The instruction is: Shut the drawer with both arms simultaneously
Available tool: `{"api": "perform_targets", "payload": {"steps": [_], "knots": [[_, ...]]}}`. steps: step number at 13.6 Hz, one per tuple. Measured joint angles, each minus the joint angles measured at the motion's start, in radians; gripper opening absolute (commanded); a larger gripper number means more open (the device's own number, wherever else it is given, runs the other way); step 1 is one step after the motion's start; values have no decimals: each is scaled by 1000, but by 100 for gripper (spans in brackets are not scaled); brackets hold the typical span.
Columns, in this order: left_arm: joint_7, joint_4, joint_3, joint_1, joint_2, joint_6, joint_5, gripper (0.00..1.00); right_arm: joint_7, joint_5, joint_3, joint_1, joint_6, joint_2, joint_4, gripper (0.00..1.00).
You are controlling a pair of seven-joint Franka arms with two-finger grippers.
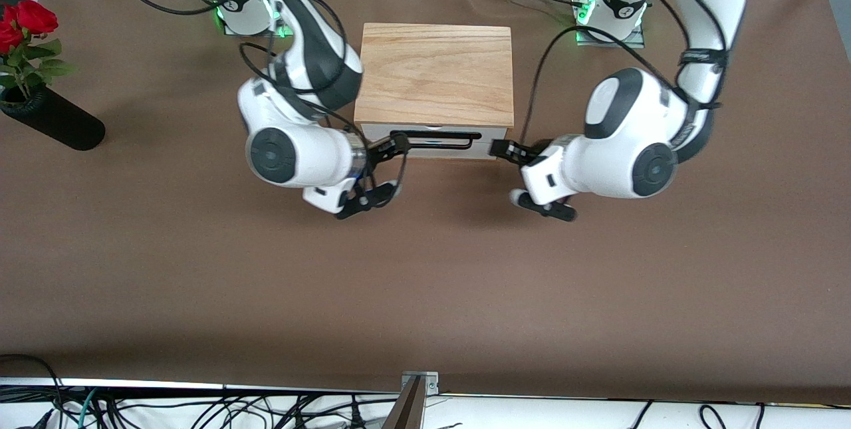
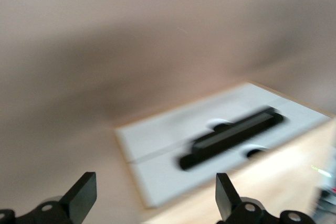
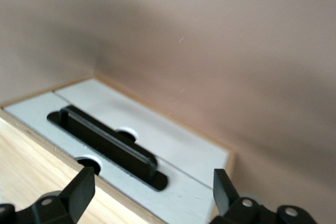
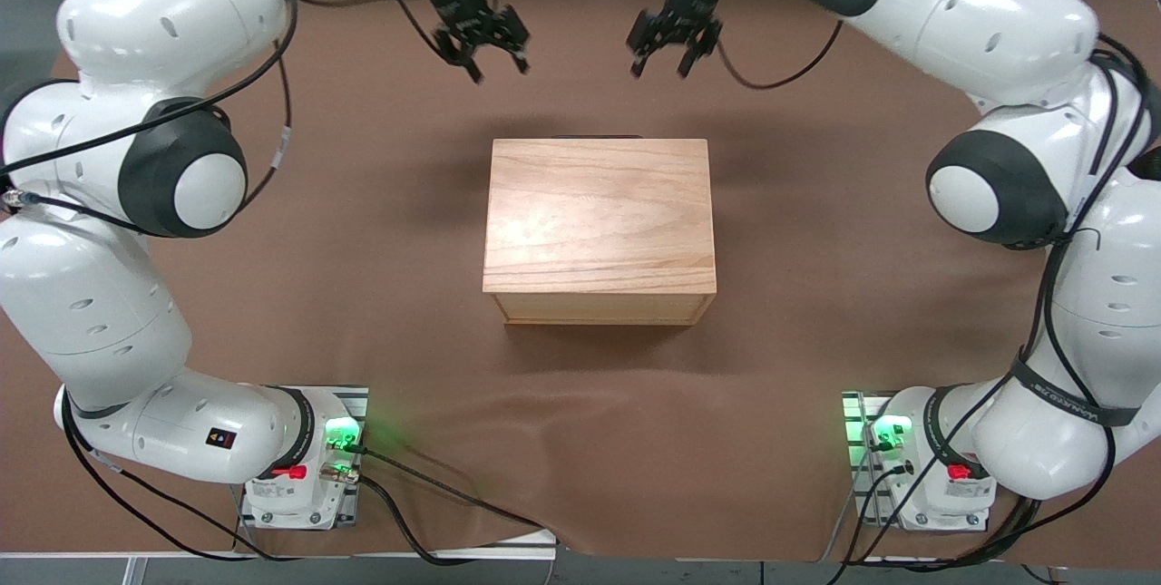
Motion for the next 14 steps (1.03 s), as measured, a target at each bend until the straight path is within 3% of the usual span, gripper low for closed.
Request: {"api": "perform_targets", "payload": {"steps": [4,9,11,14], "knots": [[0,60,23,23,-5,1,291,100,-10,-85,-164,-20,-29,-68,26,100],[-4,139,70,69,-33,2,358,100,-18,-90,-404,-27,-44,-75,26,100],[-6,181,120,82,-82,-1,358,100,-20,-92,-449,-28,-44,-91,30,100],[-7,201,143,89,-175,-121,358,100,-19,-160,-445,-42,-44,-143,30,100]]}}
